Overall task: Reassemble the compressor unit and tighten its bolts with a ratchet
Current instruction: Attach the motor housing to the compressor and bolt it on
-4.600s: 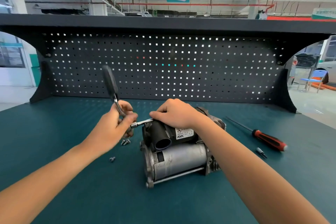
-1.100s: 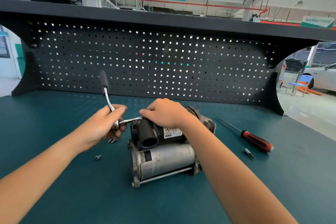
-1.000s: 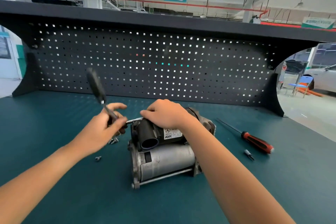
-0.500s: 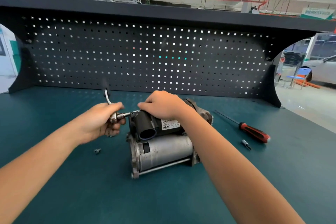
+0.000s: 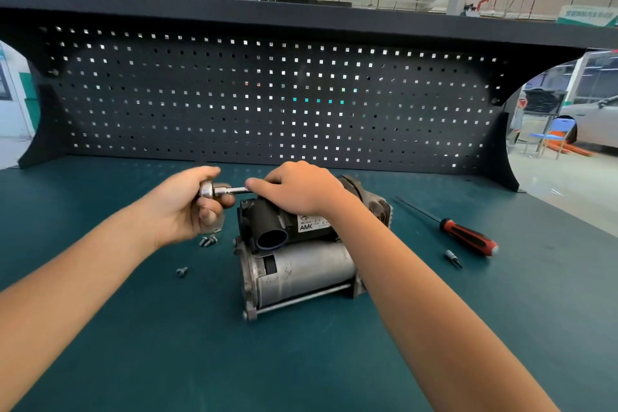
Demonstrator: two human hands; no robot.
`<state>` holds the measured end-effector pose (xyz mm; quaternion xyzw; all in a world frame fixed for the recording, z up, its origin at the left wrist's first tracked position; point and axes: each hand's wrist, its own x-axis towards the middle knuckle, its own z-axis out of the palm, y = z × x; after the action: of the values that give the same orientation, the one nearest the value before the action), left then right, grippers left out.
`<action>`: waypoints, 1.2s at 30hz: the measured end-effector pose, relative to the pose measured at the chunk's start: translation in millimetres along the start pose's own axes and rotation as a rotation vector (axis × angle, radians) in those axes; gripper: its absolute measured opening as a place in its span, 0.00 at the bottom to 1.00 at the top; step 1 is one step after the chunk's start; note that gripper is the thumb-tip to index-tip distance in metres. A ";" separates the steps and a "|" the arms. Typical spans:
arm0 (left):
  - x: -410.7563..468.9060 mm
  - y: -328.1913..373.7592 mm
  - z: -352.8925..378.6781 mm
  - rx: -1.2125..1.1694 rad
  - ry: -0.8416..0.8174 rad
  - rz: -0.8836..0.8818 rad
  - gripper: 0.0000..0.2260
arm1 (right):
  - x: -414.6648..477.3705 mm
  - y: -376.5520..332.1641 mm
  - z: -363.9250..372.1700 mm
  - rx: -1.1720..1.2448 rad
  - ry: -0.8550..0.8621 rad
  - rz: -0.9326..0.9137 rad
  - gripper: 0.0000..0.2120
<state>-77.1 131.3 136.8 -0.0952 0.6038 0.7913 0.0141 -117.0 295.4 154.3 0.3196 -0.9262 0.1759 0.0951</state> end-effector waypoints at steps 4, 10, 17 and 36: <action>-1.1 -5.9 -5.5 0.159 -0.039 0.058 0.08 | 1.3 0.5 -0.3 0.004 -0.006 0.015 0.25; -2.6 -15.7 -27.9 1.057 -0.004 1.088 0.06 | -0.5 1.3 -2.0 0.050 0.037 -0.016 0.21; -3.1 -24.2 -12.5 0.796 0.080 0.971 0.07 | -1.2 1.4 -8.8 0.500 0.136 -0.063 0.13; 19.6 -12.8 -3.9 0.514 0.157 0.484 0.07 | 6.5 19.7 -42.5 0.040 -0.353 0.038 0.18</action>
<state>-94.1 129.2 120.4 -0.0033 0.7873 0.5844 -0.1966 -131.7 322.6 190.1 0.3300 -0.9306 0.1373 -0.0790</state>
